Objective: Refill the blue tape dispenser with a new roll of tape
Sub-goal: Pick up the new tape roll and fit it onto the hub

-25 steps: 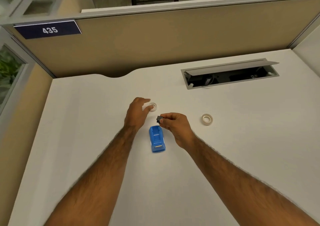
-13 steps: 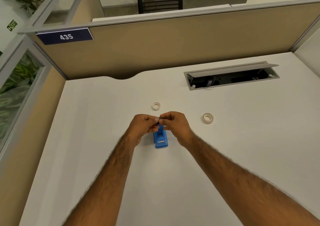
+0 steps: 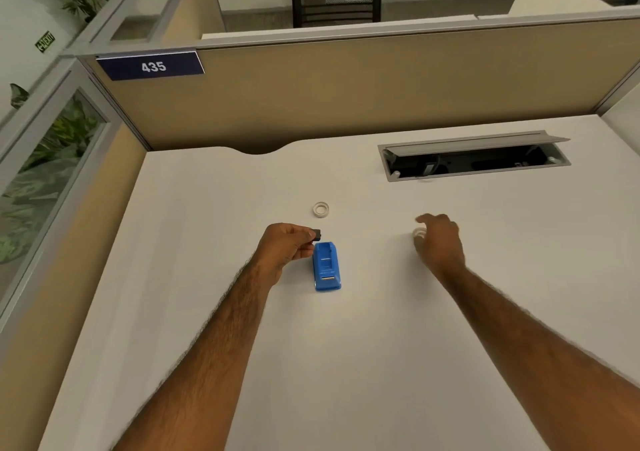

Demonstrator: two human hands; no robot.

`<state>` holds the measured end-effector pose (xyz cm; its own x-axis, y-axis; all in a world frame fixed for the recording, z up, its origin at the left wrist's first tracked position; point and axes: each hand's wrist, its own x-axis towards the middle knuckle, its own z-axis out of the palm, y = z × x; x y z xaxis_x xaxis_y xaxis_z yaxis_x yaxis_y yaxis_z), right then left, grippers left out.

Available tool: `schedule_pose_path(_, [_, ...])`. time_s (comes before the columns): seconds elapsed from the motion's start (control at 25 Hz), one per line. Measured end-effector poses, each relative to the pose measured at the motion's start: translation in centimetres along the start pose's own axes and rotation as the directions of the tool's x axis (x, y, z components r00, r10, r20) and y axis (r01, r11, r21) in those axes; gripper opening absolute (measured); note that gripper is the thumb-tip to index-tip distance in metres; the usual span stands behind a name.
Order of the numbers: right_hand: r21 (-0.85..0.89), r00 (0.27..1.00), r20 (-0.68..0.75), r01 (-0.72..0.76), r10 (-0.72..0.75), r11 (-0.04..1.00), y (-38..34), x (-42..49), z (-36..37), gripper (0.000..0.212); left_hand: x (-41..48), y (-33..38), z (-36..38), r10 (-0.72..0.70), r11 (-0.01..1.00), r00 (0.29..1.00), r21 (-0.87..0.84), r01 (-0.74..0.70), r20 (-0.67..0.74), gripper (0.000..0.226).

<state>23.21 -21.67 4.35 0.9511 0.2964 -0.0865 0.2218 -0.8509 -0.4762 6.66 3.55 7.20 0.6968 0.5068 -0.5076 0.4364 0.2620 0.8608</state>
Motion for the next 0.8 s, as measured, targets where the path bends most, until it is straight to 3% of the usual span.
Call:
schedule_pose_path(0.08, [-0.2,0.993,0.112,-0.011,0.034,0.98,1.7,-0.1,0.1,0.057,0.0,-0.1,-0.3,-0.005,1.0,1.0,0.009,0.005,-0.011,0.006])
schedule_pose_path(0.16, [-0.229,0.983,0.181,0.027,0.015,0.973,2.5,0.0,0.5,0.063,-0.1,-0.2,-0.4,-0.009,1.0,1.0,0.016,0.009,-0.013,0.01])
schedule_pose_path(0.4, [-0.203,0.98,0.175,0.134,-0.099,0.97,1.9,0.4,1.4,0.031,-0.7,-0.2,-0.8,0.012,1.0,1.0,0.02,-0.012,0.013,0.016])
schedule_pose_path(0.48, [-0.08,0.977,0.173,0.138,-0.122,0.987,1.2,-0.2,1.3,0.037,-0.8,-0.1,-0.9,0.022,1.0,1.0,0.013,-0.022,0.012,0.011])
schedule_pose_path(0.6, [0.273,0.977,0.156,0.1,-0.147,0.957,-1.7,-1.9,1.0,0.044,-1.0,0.0,-0.8,0.032,0.999,0.999,0.002,-0.032,0.001,0.009])
schedule_pose_path(0.72, [0.597,0.958,0.233,-0.006,-0.166,0.802,-5.8,-3.8,0.8,0.039,-1.2,0.2,-0.6,0.039,0.999,0.999,-0.005,-0.039,0.006,0.011])
schedule_pose_path(0.8, [0.707,0.935,0.282,-0.053,-0.214,0.705,-7.9,-4.8,0.6,0.041,-1.4,0.4,-0.2,0.051,0.999,0.999,-0.008,-0.05,0.009,0.012])
